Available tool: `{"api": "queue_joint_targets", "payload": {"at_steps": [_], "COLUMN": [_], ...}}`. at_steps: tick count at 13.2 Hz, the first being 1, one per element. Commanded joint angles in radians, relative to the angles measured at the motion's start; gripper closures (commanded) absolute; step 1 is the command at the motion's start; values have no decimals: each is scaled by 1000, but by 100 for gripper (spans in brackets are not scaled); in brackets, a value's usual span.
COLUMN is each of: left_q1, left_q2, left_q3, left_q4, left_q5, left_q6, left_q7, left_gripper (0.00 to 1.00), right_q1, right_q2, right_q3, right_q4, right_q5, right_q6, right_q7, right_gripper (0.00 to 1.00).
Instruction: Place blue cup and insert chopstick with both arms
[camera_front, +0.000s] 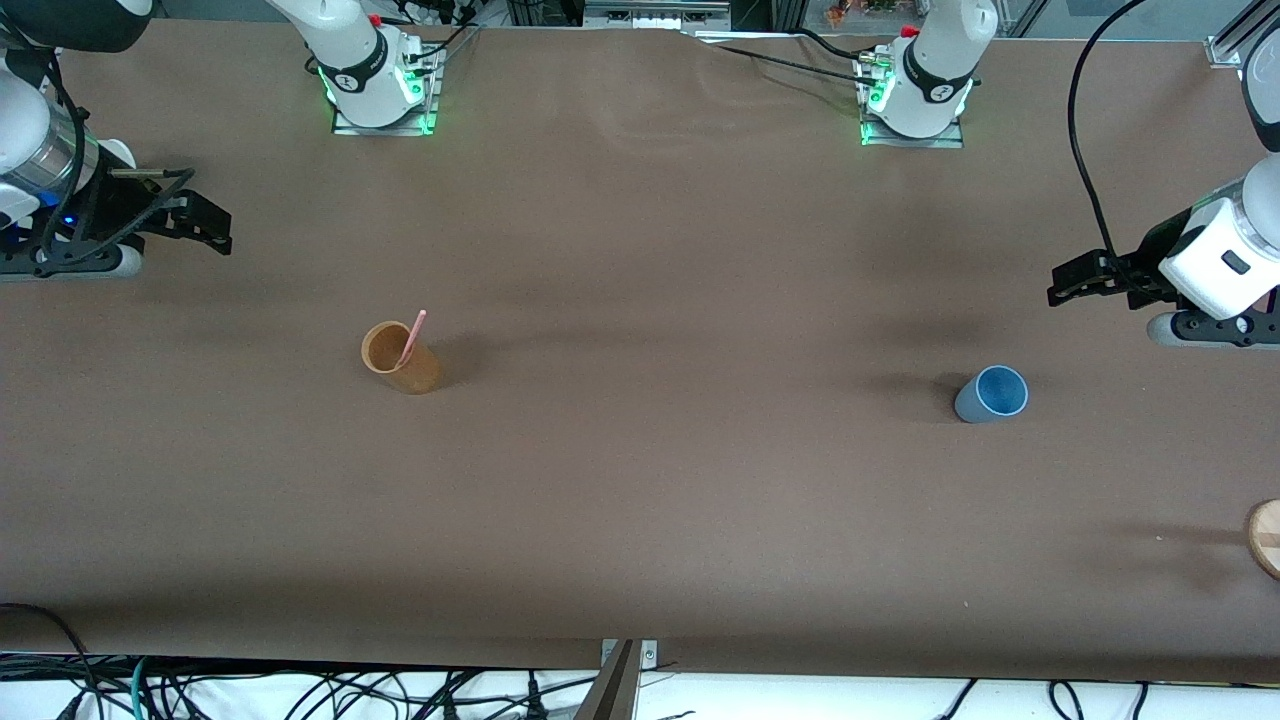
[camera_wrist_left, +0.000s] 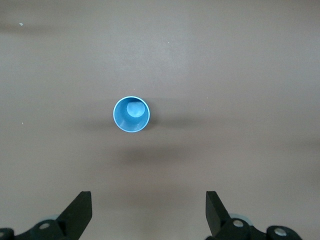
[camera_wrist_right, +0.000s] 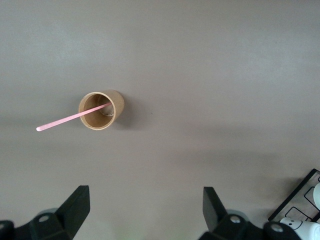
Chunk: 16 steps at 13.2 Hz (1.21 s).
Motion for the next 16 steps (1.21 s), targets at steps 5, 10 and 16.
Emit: {"api": "queue_joint_targets", "payload": {"at_steps": [5, 10, 16], "left_q1": [2, 2, 6], "left_q2": [15, 21, 21], "left_q3": [1, 1, 1], "left_q4": [29, 30, 45], "left_q5": [-2, -4, -10], "left_q6": [-5, -5, -7], "left_q7": [21, 21, 19], "left_gripper": [0, 0, 0], "right_q1": [2, 2, 2], "right_q2": [-17, -17, -17], "right_q3": [-1, -1, -1], "right_q4": [-17, -17, -17], "right_q5": [-6, -6, -6], "right_q6": [-1, -1, -2], "right_q7": [-1, 1, 4], "right_gripper": [0, 0, 0]}}
